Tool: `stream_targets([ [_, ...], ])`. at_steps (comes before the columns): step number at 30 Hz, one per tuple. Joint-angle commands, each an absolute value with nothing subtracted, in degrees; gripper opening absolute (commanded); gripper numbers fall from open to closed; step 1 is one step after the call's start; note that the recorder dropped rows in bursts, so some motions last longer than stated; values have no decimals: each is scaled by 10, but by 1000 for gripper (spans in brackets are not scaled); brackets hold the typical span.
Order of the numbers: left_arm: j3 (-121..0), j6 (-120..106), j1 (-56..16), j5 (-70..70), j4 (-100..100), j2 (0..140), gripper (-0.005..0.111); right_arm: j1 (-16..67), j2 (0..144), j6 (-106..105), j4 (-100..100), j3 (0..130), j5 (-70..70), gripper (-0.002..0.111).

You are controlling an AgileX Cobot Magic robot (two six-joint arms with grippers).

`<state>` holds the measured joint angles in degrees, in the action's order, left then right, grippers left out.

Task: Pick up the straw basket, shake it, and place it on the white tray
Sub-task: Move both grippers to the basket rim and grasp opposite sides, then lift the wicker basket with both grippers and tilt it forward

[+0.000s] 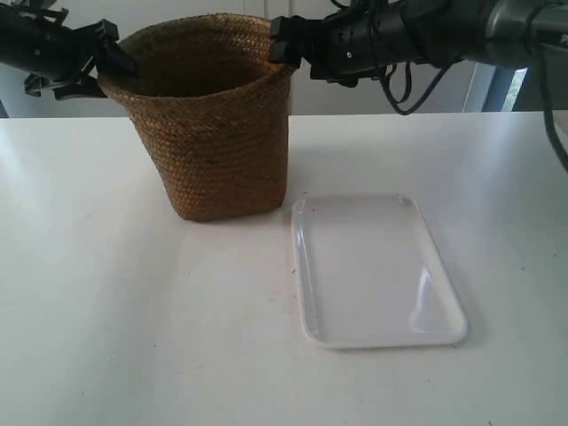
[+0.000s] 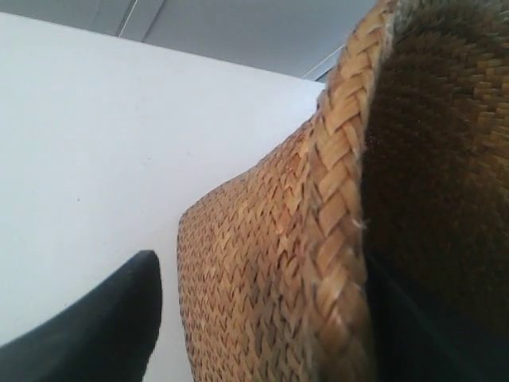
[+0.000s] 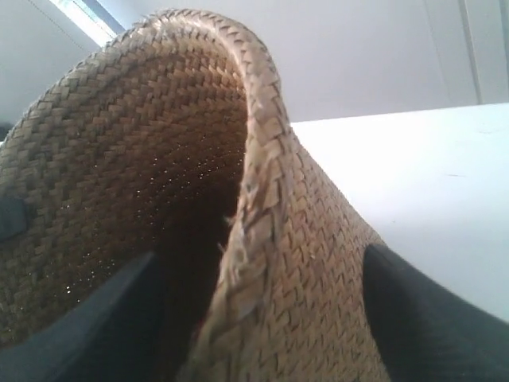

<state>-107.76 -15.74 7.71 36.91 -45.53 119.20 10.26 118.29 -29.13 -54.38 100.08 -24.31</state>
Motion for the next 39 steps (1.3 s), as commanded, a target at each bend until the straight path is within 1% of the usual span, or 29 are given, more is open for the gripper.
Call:
stream_targets([
  [1,-1079,-181,67,375,-459,1195,69,102,1204,-266,-545,1012,-251,63],
  [3,-1079,-181,66,375,-459,1195,65,102,1206,-266,-545,1012,-259,54],
  [5,-1079,-181,62,375,-459,1195,57,102,1206,-266,-545,1012,-270,39],
  [7,-1079,-181,58,380,-459,1195,40,102,1204,-266,-545,1012,-289,21],
  [8,-1079,-181,56,388,-459,1195,30,102,1201,-266,-545,1012,-303,7],
  [9,-1079,-181,56,394,-459,1195,22,102,1197,-266,-545,1012,-311,0],
  [11,-1079,-182,53,415,-459,1193,1,102,1189,-266,-545,1012,-321,0],
  [12,-1079,-185,53,420,-459,1192,0,102,1186,-267,-544,1012,-325,0],
  [16,-1079,-185,49,426,-447,1179,0,102,1162,-255,-525,1012,-336,0],
  [24,-1070,-189,31,405,-372,1102,0,102,1087,-202,-381,1012,-347,0],
  [27,-1041,-197,27,389,-371,1066,0,102,1056,-170,-334,1002,-350,0],
  [31,-976,-214,13,348,-373,1013,0,104,1012,-131,-328,963,-350,0],
  [39,-833,-274,-46,241,-375,899,0,165,921,-143,-230,862,-277,0],
])
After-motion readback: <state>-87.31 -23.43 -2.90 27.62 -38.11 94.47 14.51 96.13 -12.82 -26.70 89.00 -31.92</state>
